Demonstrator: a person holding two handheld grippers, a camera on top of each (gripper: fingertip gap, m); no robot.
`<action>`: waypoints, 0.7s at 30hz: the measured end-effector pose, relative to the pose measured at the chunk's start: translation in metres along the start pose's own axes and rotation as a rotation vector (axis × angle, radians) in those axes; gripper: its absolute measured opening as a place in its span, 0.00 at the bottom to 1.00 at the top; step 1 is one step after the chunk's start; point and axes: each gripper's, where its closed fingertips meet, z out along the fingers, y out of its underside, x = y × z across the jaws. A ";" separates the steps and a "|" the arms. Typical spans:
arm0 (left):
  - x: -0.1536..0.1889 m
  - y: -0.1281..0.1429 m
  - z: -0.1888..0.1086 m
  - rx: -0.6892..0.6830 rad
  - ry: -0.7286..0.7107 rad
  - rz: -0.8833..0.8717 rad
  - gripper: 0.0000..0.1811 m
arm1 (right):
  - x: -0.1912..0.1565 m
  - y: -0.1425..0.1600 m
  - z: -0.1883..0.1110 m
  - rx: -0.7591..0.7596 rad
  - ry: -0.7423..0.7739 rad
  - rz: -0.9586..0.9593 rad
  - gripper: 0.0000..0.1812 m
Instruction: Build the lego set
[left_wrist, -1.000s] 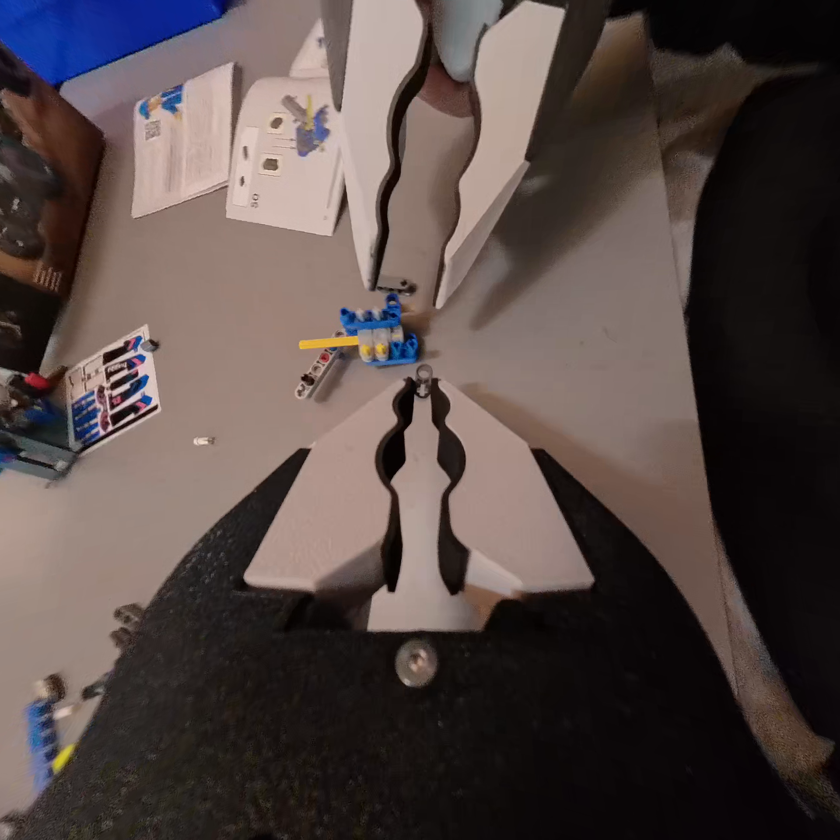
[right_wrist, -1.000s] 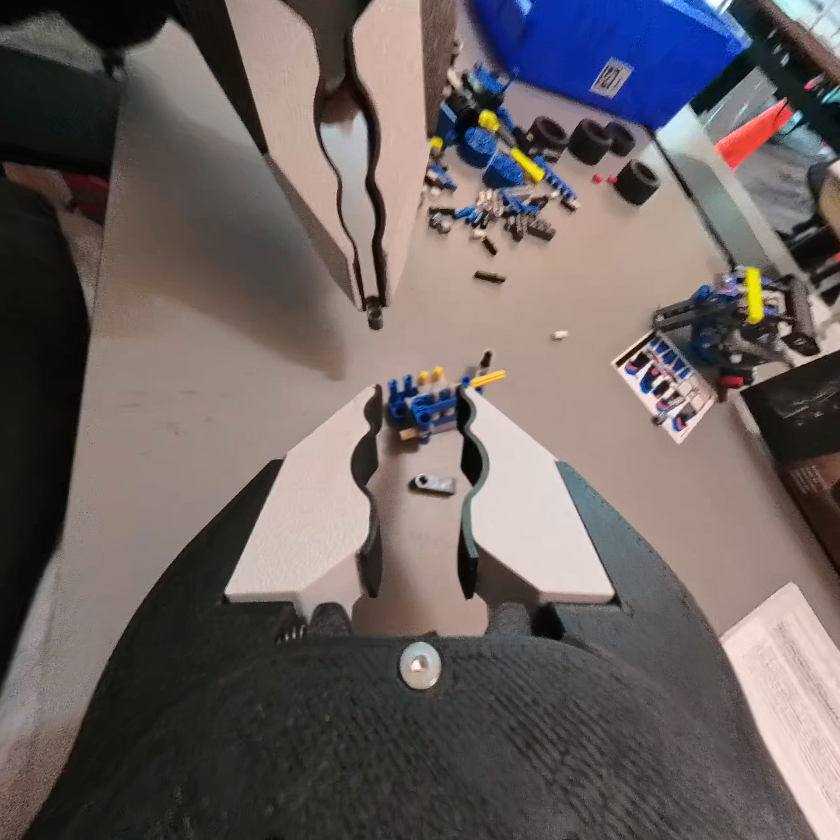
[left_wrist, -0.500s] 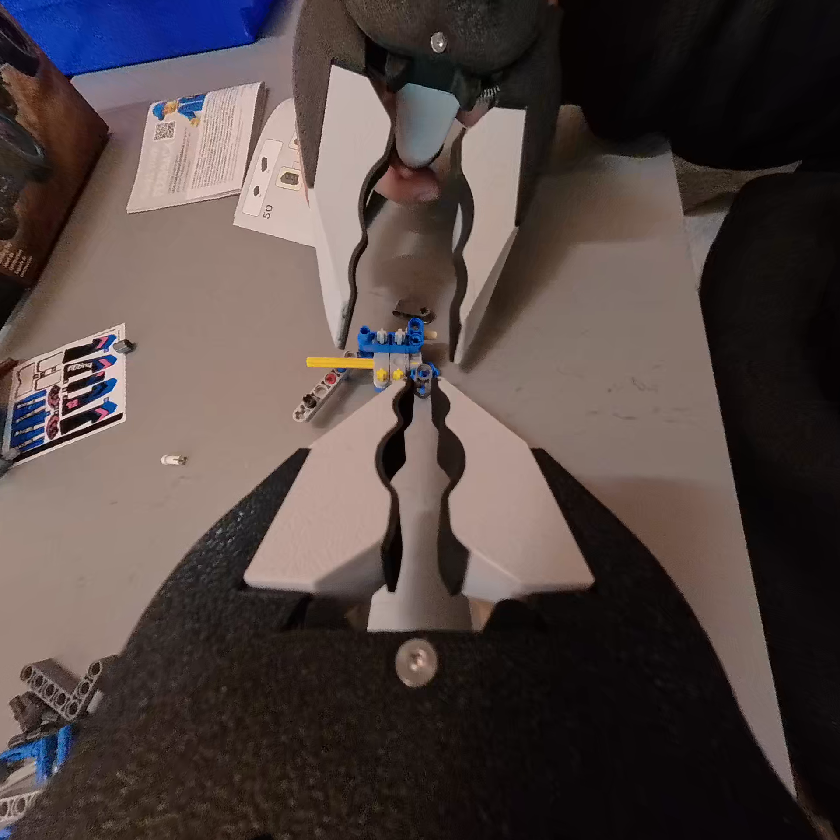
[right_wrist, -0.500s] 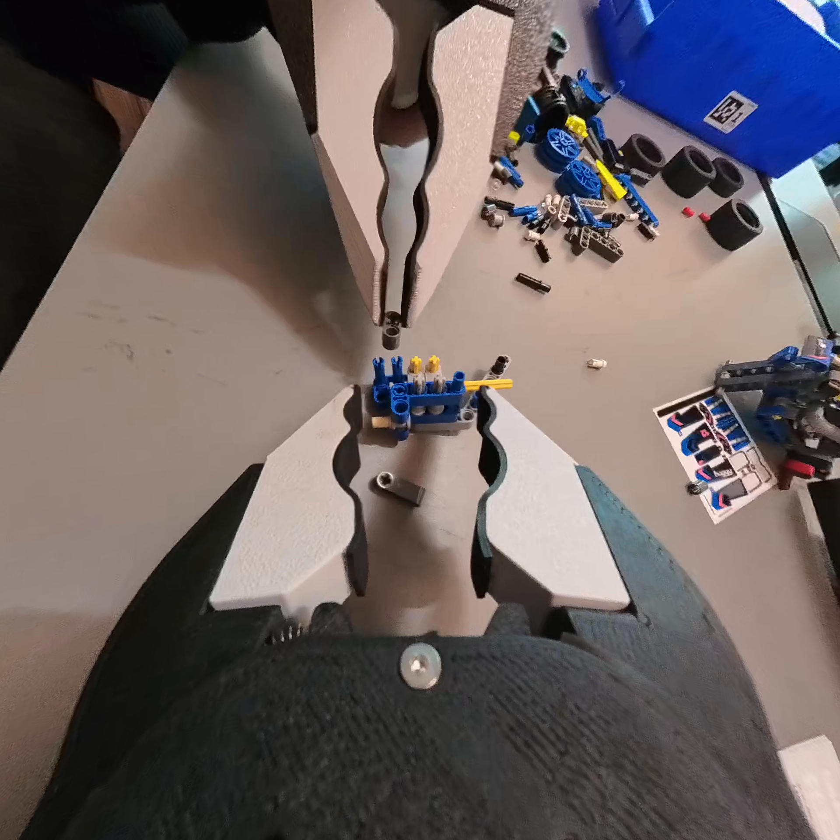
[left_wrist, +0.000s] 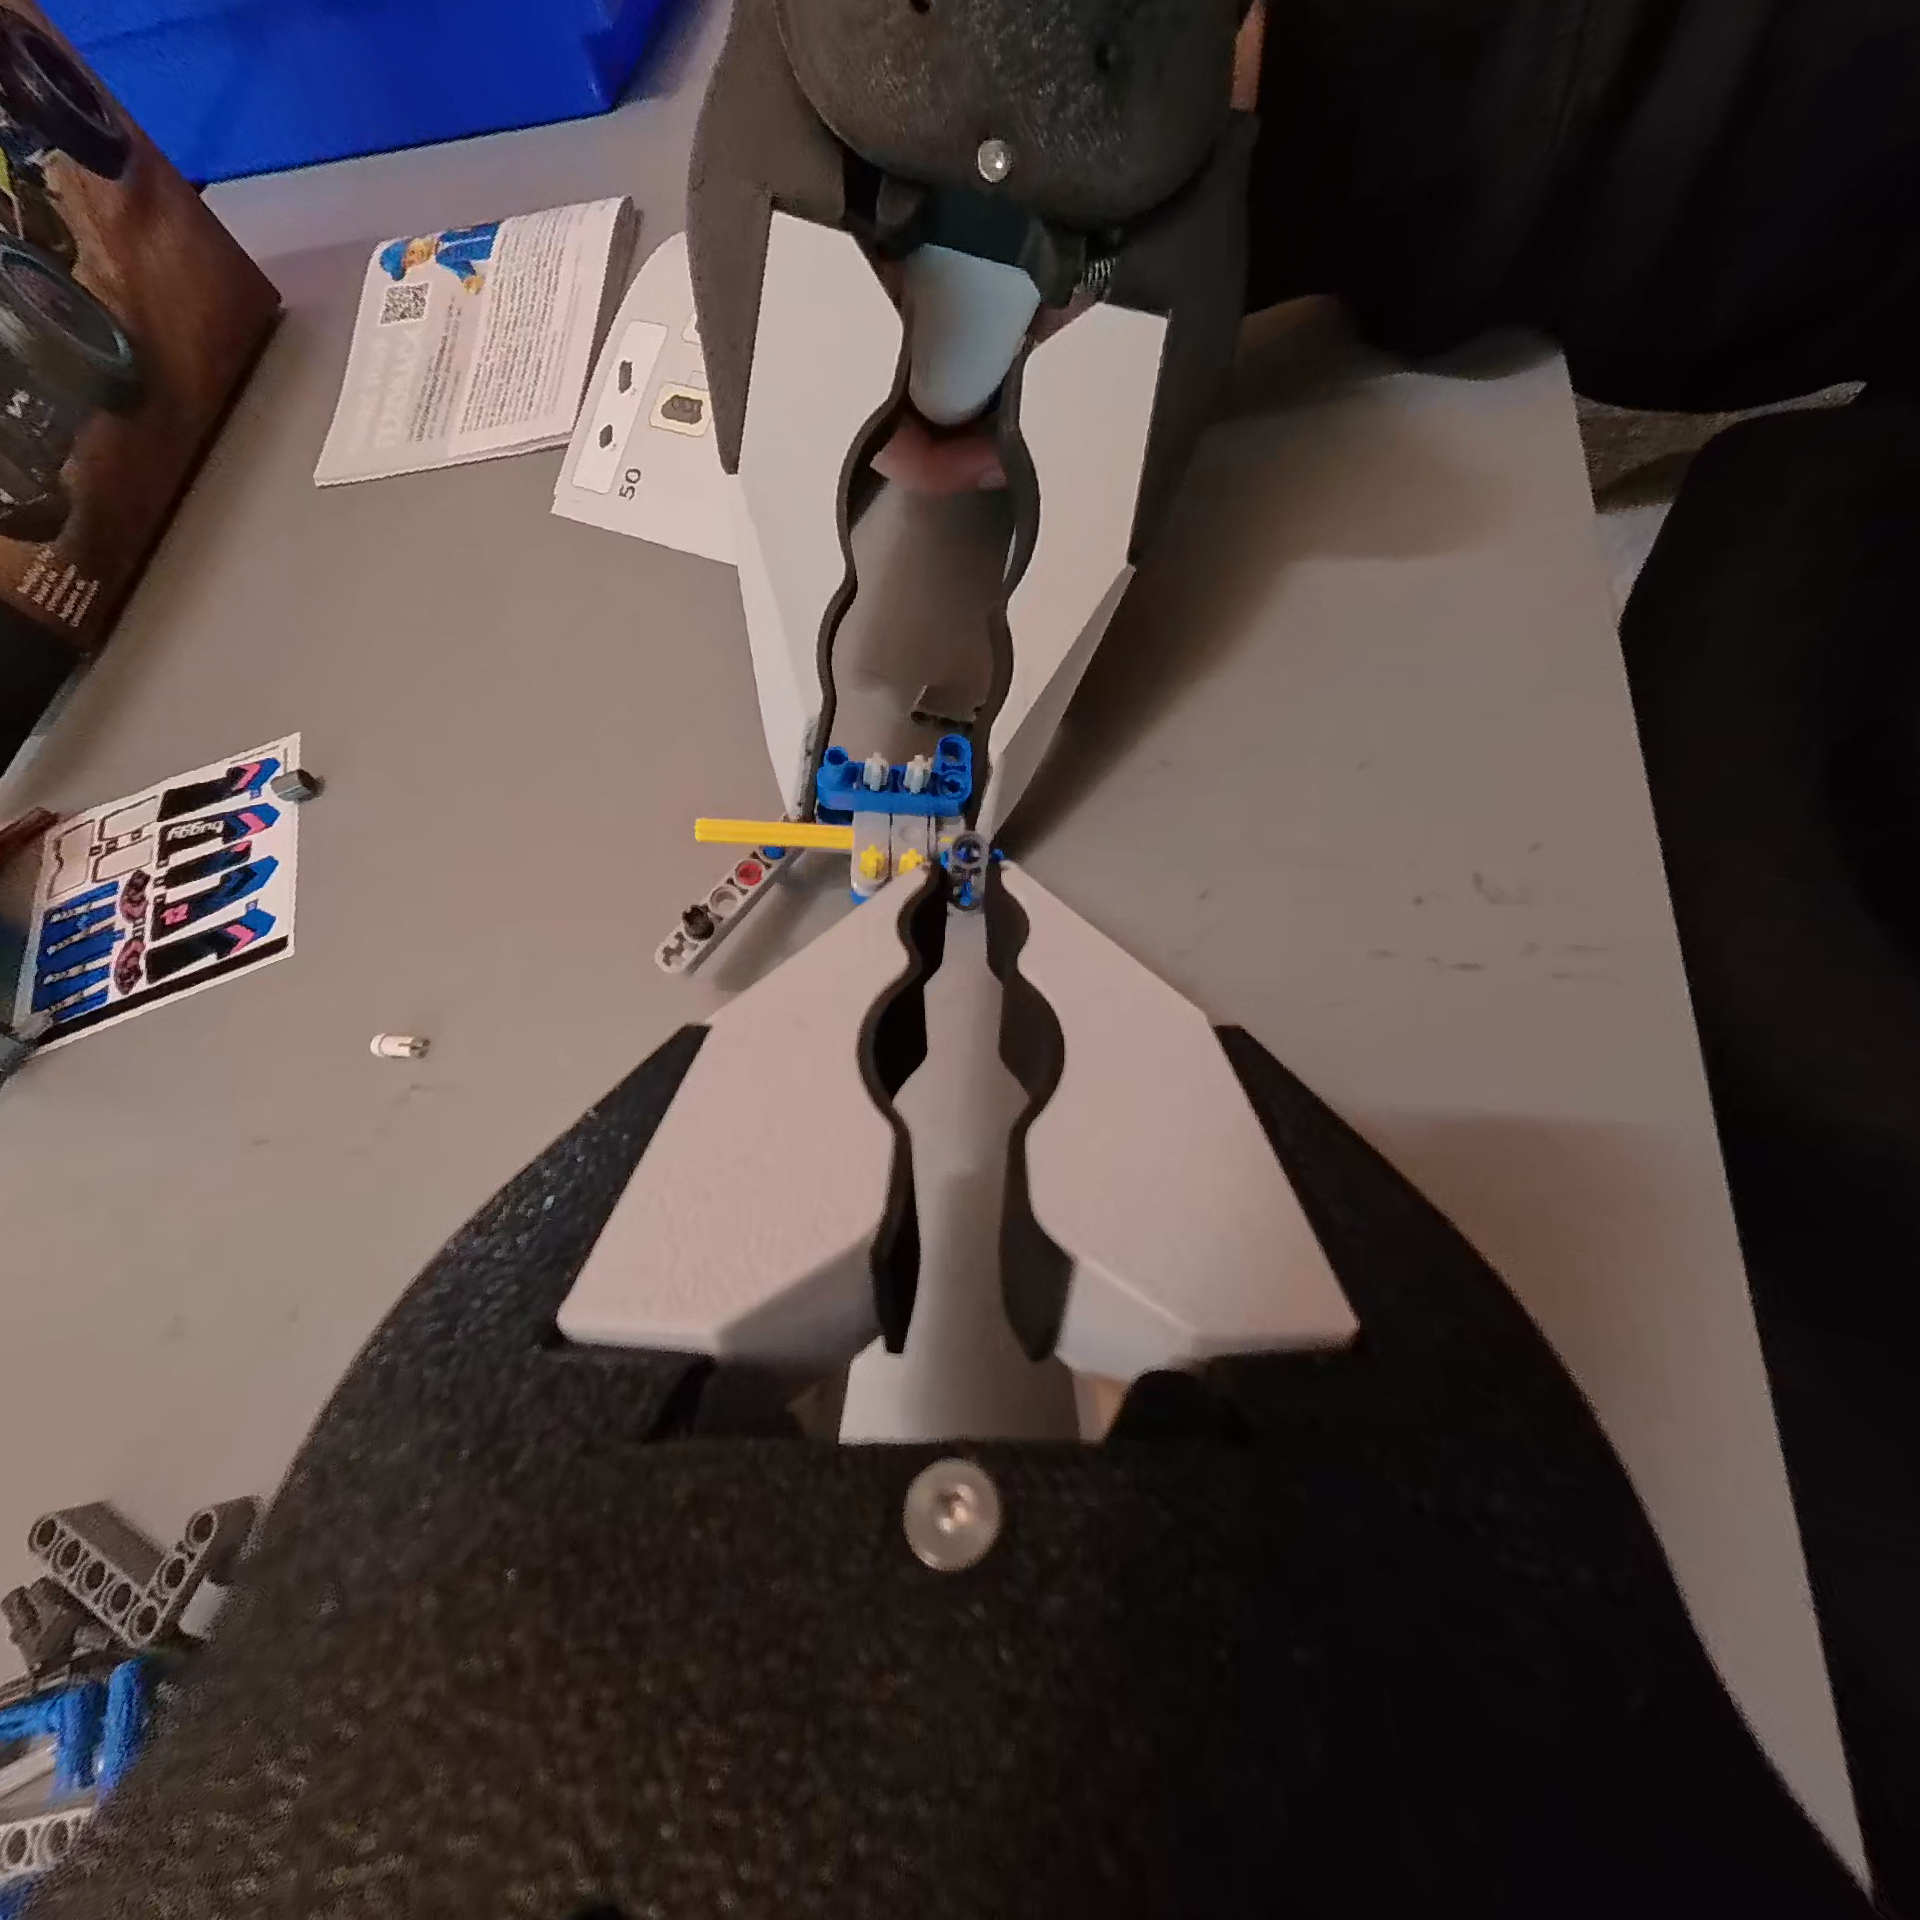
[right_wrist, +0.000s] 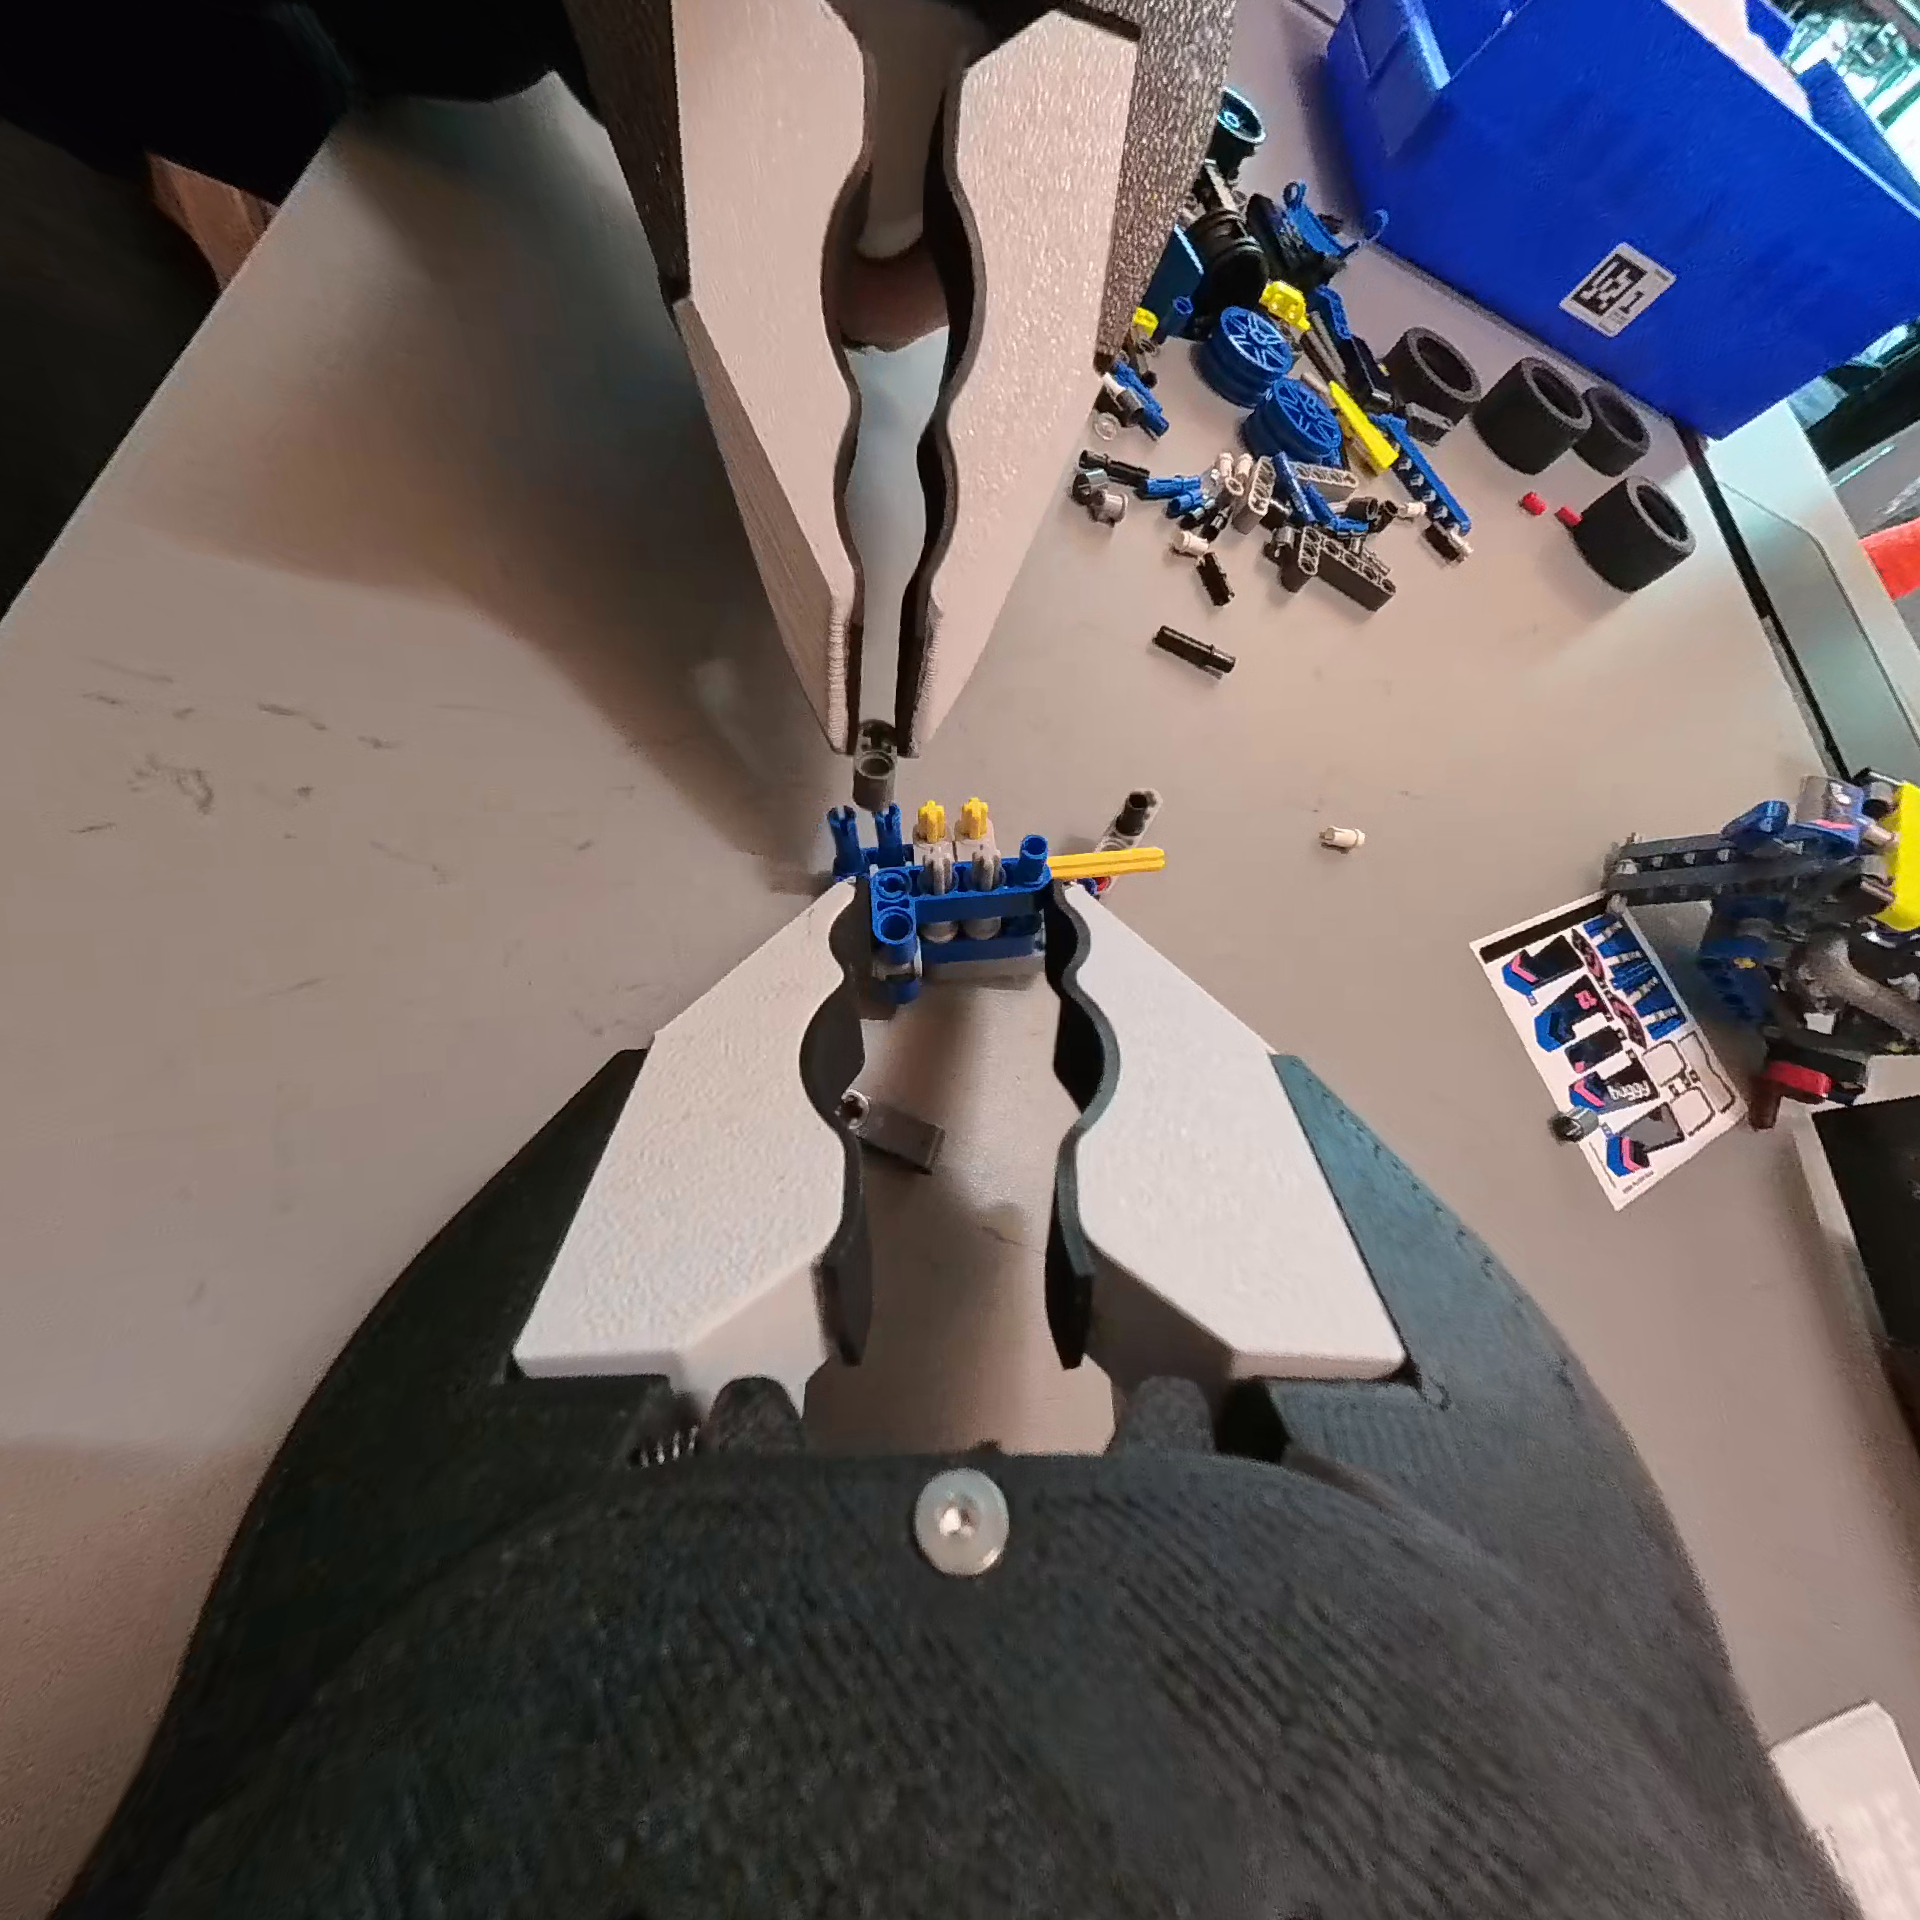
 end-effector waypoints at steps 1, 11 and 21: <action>0.000 0.001 0.001 -0.006 -0.005 0.003 0.02 | 0.000 0.000 0.000 -0.001 0.003 -0.001 0.17; -0.003 0.000 0.003 -0.035 -0.094 0.074 0.02 | 0.000 0.000 0.001 -0.009 0.008 0.020 0.17; -0.003 0.003 0.001 -0.133 -0.140 0.091 0.02 | 0.000 0.000 0.002 -0.011 0.014 0.016 0.17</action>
